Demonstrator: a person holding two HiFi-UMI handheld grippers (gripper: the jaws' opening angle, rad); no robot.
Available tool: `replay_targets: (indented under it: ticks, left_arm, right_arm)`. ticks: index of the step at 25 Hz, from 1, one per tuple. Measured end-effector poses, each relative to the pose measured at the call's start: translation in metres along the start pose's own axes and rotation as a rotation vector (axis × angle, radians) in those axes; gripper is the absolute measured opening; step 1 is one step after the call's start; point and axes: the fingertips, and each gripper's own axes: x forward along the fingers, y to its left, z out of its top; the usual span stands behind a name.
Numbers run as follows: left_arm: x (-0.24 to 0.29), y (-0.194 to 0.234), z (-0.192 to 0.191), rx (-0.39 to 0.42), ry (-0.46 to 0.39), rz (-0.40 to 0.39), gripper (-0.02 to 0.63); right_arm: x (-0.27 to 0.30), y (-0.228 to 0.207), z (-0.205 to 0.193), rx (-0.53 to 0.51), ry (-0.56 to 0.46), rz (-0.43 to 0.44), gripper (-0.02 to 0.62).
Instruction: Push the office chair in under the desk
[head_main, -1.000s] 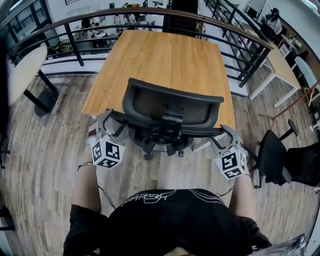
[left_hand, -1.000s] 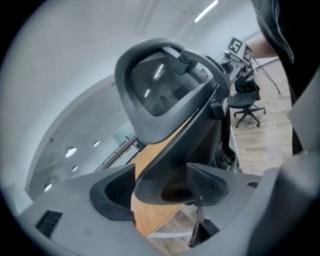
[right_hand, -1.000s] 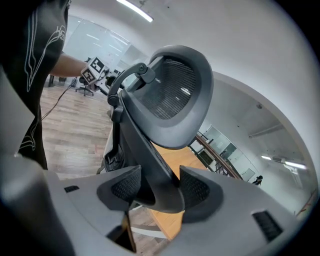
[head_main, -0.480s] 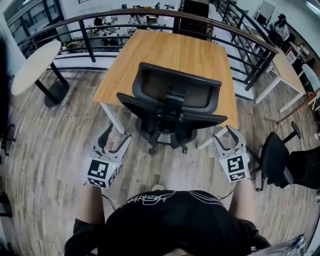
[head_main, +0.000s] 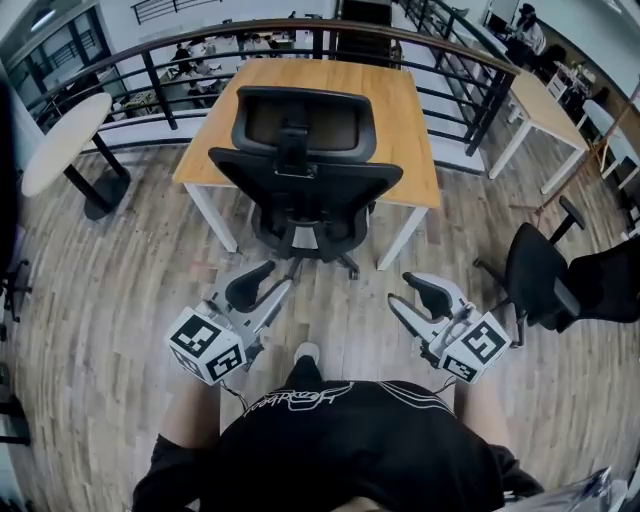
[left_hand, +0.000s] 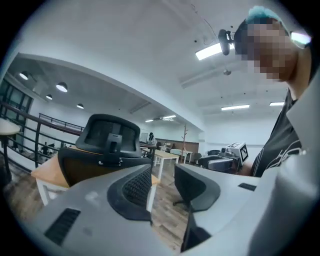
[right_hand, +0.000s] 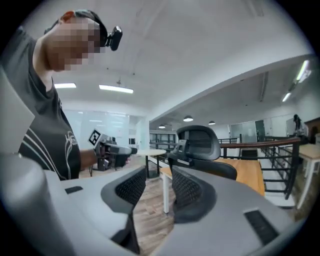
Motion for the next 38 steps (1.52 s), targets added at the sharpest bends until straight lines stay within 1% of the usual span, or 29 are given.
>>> replay_targets:
  ticks: [2,3,5,8,11,15,19,22,24,30,38]
  left_arm:
    - [-0.007,-0.037,-0.004,-0.061,-0.012,-0.025,0.109]
    - [-0.01,-0.055,-0.006,-0.097,-0.016,-0.037,0.087]
    - [-0.019,-0.088,-0.01,-0.162,-0.025,-0.058,0.052]
    - [-0.032,-0.128,-0.014,-0.223,-0.048,-0.079,0.008]
    - [-0.041,-0.16,-0.017,-0.24,-0.057,-0.105,0.008]
    - [-0.055,-0.188,-0.016,-0.21,-0.04,-0.151,0.008]
    - [-0.067,-0.189,-0.011,-0.211,-0.035,-0.169,0.008]
    - [-0.085,-0.182,-0.008,-0.245,-0.03,-0.172,0.008]
    - [-0.102,-0.177,-0.004,-0.261,-0.032,-0.174,0.008]
    - [-0.135,-0.161,-0.006,-0.282,-0.025,-0.168,0.008]
    - [-0.149,-0.156,-0.005,-0.292,-0.057,-0.192,0.008]
  right_arm:
    - [-0.025,0.03,0.007,0.043,-0.052,0.052,0.16]
    - [-0.036,0.044,0.009,0.057,-0.07,0.076,0.125]
    - [-0.056,0.07,0.011,0.08,-0.093,0.116,0.078]
    - [-0.077,0.098,0.013,0.131,-0.13,0.167,0.051]
    - [-0.089,0.114,0.013,0.203,-0.162,0.19,0.046]
    - [-0.101,0.123,0.017,0.291,-0.203,0.179,0.044]
    - [-0.103,0.137,0.025,0.329,-0.228,0.191,0.041]
    - [-0.087,0.153,0.024,0.339,-0.204,0.191,0.04]
    - [-0.074,0.169,0.025,0.349,-0.187,0.207,0.04]
    - [-0.046,0.203,0.035,0.328,-0.171,0.234,0.04]
    - [-0.038,0.217,0.042,0.286,-0.153,0.215,0.04]
